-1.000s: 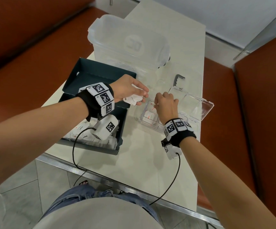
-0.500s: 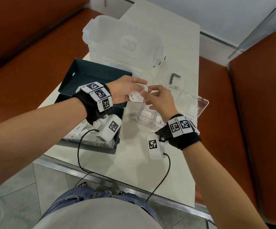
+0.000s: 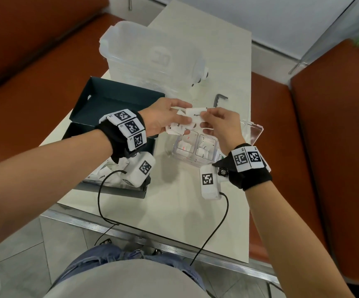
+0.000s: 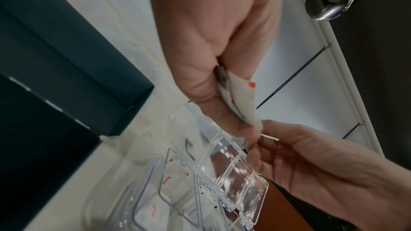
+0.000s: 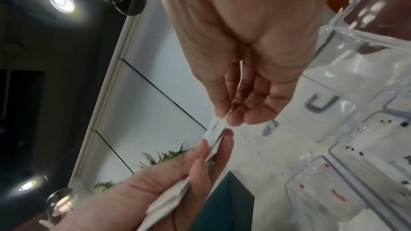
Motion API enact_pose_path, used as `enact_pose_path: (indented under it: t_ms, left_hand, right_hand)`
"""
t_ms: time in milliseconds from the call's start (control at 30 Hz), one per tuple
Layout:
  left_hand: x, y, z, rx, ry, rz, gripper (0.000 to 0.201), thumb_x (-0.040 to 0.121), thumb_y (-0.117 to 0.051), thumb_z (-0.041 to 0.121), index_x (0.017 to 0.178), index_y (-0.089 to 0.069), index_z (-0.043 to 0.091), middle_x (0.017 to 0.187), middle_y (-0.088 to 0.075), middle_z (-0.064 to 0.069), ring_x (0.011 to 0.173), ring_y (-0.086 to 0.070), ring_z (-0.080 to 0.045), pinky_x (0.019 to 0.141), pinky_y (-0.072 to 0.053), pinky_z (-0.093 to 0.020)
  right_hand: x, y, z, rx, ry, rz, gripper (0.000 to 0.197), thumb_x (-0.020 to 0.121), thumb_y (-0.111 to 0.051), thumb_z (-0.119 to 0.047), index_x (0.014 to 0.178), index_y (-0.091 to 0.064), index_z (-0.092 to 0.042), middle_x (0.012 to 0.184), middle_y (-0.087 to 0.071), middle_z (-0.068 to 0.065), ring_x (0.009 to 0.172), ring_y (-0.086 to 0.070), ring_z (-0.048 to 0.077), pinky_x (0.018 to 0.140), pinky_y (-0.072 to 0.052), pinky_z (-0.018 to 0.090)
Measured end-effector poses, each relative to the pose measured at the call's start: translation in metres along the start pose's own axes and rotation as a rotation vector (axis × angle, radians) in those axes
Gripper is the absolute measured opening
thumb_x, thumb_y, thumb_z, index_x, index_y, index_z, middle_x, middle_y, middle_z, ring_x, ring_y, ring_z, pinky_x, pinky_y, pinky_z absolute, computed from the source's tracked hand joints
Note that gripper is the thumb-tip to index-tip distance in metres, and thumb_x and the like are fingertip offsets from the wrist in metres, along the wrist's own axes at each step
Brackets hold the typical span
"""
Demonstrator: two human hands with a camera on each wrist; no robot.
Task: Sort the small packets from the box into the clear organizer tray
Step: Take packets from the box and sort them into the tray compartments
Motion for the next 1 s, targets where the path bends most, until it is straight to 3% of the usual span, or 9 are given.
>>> enact_pose_path:
  t_ms: [133, 200, 267, 367, 433, 567, 767, 900, 1000]
  left_hand:
    - [0.003, 0.002, -0.006, -0.019, -0.071, 0.068, 0.038, 0.082, -0.071, -0.005, 0.116, -0.06, 0.005, 0.106, -0.071, -0.018, 0.094, -0.072, -0.027, 0.067, -0.06, -0.034]
    - [0.006, 0.004, -0.007, 0.112, -0.133, 0.187, 0.041, 0.077, -0.08, 0.006, 0.113, -0.063, 0.012, 0.107, -0.065, -0.01, 0.104, -0.066, -0.024, 0.079, -0.057, -0.036]
    - [0.007, 0.003, -0.006, 0.19, -0.187, 0.266, 0.039, 0.073, -0.084, 0.013, 0.107, -0.066, 0.015, 0.101, -0.058, -0.001, 0.098, -0.061, -0.017, 0.074, -0.055, -0.029]
    - [0.006, -0.005, -0.008, 0.053, -0.191, 0.227, 0.024, 0.078, -0.078, 0.004, 0.099, -0.066, 0.008, 0.091, -0.061, -0.006, 0.067, -0.068, -0.017, 0.054, -0.055, -0.025]
    - [0.003, -0.011, -0.009, -0.029, -0.149, 0.179, 0.02, 0.087, -0.07, 0.009, 0.105, -0.065, 0.0, 0.086, -0.066, -0.009, 0.06, -0.069, -0.017, 0.052, -0.056, -0.026]
    - [-0.002, -0.016, -0.007, -0.144, -0.033, 0.076, 0.037, 0.096, -0.057, 0.03, 0.113, -0.065, -0.002, 0.086, -0.072, -0.014, 0.065, -0.069, -0.017, 0.059, -0.058, -0.027]
    - [-0.003, -0.012, -0.002, -0.151, -0.017, 0.099, 0.027, 0.097, -0.057, 0.015, 0.117, -0.062, -0.004, 0.092, -0.071, -0.02, 0.071, -0.072, -0.018, 0.058, -0.057, -0.025]
    - [-0.002, -0.008, -0.001, -0.144, -0.037, 0.114, 0.023, 0.097, -0.057, 0.011, 0.112, -0.061, -0.006, 0.09, -0.07, -0.022, 0.075, -0.071, -0.023, 0.06, -0.059, -0.028]
    - [-0.002, -0.008, -0.001, -0.116, -0.035, 0.109, 0.026, 0.097, -0.057, 0.013, 0.114, -0.062, -0.006, 0.093, -0.071, -0.022, 0.082, -0.068, -0.028, 0.066, -0.061, -0.03]
  right_hand:
    - [0.001, 0.021, -0.004, 0.241, -0.033, 0.073, 0.016, 0.088, -0.063, 0.004, 0.101, -0.057, -0.002, 0.079, -0.063, 0.01, 0.061, -0.062, 0.017, 0.059, -0.053, 0.024]
    - [-0.004, 0.019, -0.001, 0.363, -0.092, -0.006, 0.014, 0.088, -0.062, 0.006, 0.097, -0.056, -0.004, 0.078, -0.064, 0.009, 0.064, -0.064, 0.017, 0.061, -0.054, 0.024]
    - [-0.01, 0.012, 0.006, 0.418, -0.164, -0.099, 0.014, 0.088, -0.063, 0.005, 0.1, -0.058, -0.002, 0.075, -0.066, 0.008, 0.063, -0.066, 0.015, 0.061, -0.054, 0.023]
    - [-0.015, 0.001, 0.013, 0.435, -0.245, -0.167, 0.009, 0.089, -0.062, 0.001, 0.098, -0.061, 0.003, 0.064, -0.068, 0.006, 0.056, -0.064, 0.01, 0.059, -0.054, 0.019]
    - [-0.015, -0.001, 0.014, 0.421, -0.269, -0.153, 0.003, 0.089, -0.063, -0.001, 0.089, -0.062, 0.001, 0.059, -0.066, 0.005, 0.052, -0.061, 0.009, 0.055, -0.053, 0.018]
    - [-0.011, 0.006, 0.015, 0.442, -0.314, -0.082, 0.004, 0.087, -0.065, 0.0, 0.088, -0.062, 0.002, 0.062, -0.059, 0.006, 0.05, -0.057, 0.012, 0.051, -0.05, 0.021]
    - [-0.006, 0.016, 0.014, 0.425, -0.3, -0.046, 0.003, 0.088, -0.064, 0.001, 0.087, -0.061, 0.0, 0.068, -0.057, 0.007, 0.054, -0.056, 0.011, 0.051, -0.05, 0.019]
    - [-0.004, 0.023, 0.013, 0.456, -0.236, -0.034, 0.023, 0.087, -0.065, 0.002, 0.109, -0.06, 0.003, 0.071, -0.061, 0.006, 0.053, -0.058, 0.01, 0.055, -0.051, 0.02]
    - [-0.007, 0.021, 0.008, 0.42, -0.184, -0.055, 0.028, 0.084, -0.068, 0.003, 0.11, -0.061, 0.003, 0.069, -0.064, 0.006, 0.052, -0.058, 0.01, 0.054, -0.051, 0.021]
Point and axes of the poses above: each hand's wrist, its own x-axis towards the middle knuckle, its own y-axis out of the back of the hand, z = x × y, the point moved 4 cm from there along x, towards the middle knuckle
